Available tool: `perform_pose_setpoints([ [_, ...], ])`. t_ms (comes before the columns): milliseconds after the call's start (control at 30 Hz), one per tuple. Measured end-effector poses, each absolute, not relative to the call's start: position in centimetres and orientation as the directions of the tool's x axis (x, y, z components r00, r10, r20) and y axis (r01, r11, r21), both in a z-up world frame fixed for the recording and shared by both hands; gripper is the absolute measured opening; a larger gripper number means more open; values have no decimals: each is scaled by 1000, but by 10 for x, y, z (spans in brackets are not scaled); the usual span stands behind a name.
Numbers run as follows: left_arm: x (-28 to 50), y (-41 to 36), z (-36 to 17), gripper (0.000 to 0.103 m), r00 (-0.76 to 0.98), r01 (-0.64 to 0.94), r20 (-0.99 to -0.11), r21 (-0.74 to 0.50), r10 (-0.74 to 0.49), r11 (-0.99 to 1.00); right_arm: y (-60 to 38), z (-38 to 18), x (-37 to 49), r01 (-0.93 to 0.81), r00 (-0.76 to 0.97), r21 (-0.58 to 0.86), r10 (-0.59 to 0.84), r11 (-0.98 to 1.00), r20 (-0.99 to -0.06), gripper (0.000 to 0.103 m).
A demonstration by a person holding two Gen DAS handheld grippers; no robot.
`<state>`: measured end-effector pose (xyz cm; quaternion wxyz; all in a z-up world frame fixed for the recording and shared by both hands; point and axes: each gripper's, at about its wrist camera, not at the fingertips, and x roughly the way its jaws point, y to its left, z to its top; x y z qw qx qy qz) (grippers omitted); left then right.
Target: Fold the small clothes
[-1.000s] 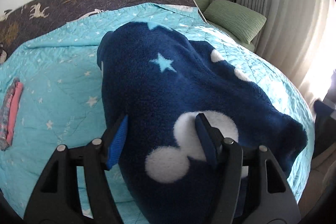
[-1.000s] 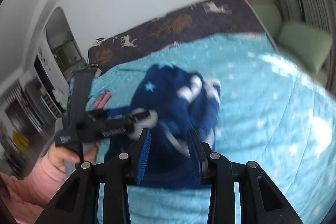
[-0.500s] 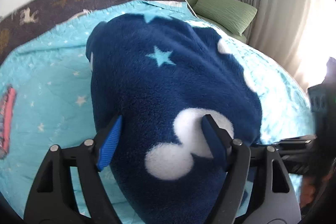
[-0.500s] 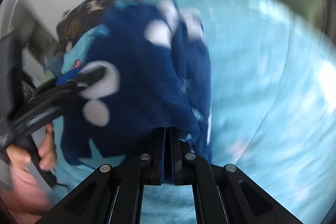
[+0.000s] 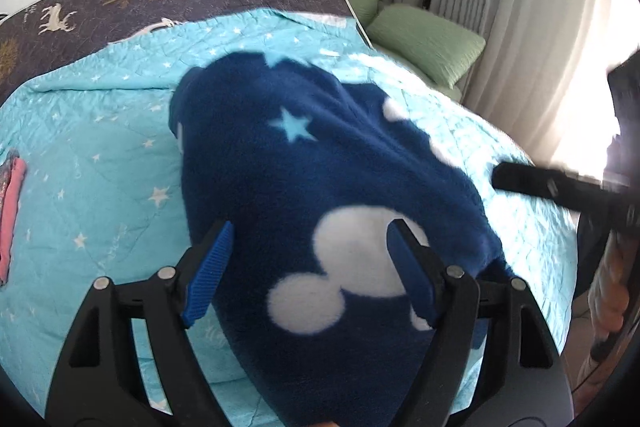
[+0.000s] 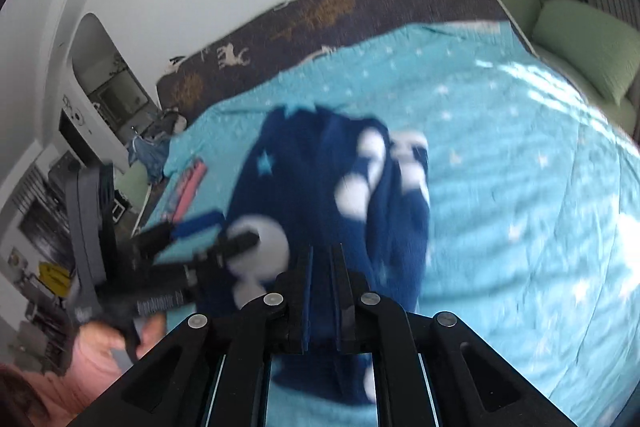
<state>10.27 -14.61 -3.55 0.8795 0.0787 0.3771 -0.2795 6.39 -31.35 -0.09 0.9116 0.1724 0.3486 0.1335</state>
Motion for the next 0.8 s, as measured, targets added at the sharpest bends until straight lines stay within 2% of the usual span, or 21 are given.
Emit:
perform_pose_setpoints([
  [67, 105, -152, -50, 79, 554, 541, -734, -41, -392, 840, -302, -7, 83, -135, 704, 387, 363, 912, -610, 8],
  [167, 106, -153, -60, 80, 546, 551, -729, -57, -412, 832, -295, -50, 115, -24, 619, 314, 261, 949, -741, 8],
  [233, 105, -154, -65, 84, 555, 559, -723, -42, -411, 828, -301, -70, 121, 9, 624, 352, 270, 936, -733, 7],
  [367, 108, -156, -65, 90, 537, 568, -733, -51, -417, 821, -315, -71, 119, 24, 617, 427, 322, 904, -718, 6],
  [533, 113, -155, -70, 99, 524, 569, -737, -70, -427, 820, -309, -68, 118, 21, 613, 394, 300, 919, -731, 6],
  [733, 108, -155, -66, 100, 545, 556, -730, -53, -412, 830, -294, -63, 116, -10, 645, 280, 220, 960, -732, 7],
  [800, 107, -150, -46, 92, 542, 558, -721, -75, -432, 826, -293, -51, 111, -26, 673, 298, 237, 954, -700, 8],
])
